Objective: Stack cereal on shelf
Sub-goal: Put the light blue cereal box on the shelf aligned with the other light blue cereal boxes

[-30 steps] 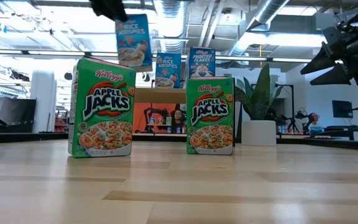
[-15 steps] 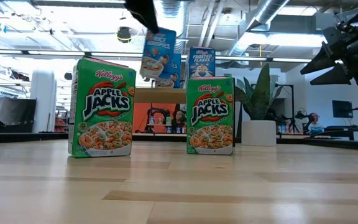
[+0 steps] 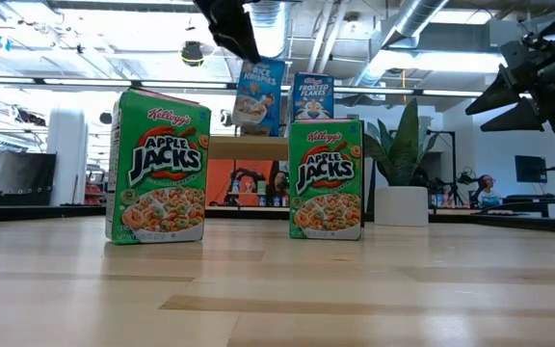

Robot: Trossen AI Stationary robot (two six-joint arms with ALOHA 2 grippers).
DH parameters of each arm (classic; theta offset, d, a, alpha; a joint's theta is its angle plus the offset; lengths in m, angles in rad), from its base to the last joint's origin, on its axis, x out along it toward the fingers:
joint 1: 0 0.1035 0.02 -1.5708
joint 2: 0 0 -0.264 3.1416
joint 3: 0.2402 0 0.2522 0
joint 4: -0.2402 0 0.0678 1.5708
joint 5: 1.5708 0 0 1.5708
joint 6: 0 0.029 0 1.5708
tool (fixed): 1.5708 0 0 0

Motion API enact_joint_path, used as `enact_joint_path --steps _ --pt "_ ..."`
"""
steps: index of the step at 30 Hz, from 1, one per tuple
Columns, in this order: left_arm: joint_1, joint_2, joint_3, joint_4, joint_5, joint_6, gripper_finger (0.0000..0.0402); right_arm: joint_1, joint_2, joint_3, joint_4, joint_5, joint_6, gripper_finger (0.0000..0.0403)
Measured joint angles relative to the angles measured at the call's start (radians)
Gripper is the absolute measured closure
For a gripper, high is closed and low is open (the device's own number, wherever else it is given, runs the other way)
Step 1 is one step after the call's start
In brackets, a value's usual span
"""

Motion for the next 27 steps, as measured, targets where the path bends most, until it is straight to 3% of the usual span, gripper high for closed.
enact_joint_path --steps 22,27 --pt "0.031 0.017 -0.001 0.053 0.074 -0.014 0.023 0.0 0.0 0.0 0.0 0.0 0.0 0.0117" --pt "0.031 0.019 -0.052 0.076 0.073 -0.026 0.023 0.0 0.0 0.0 0.0 0.0 0.0 0.0117"
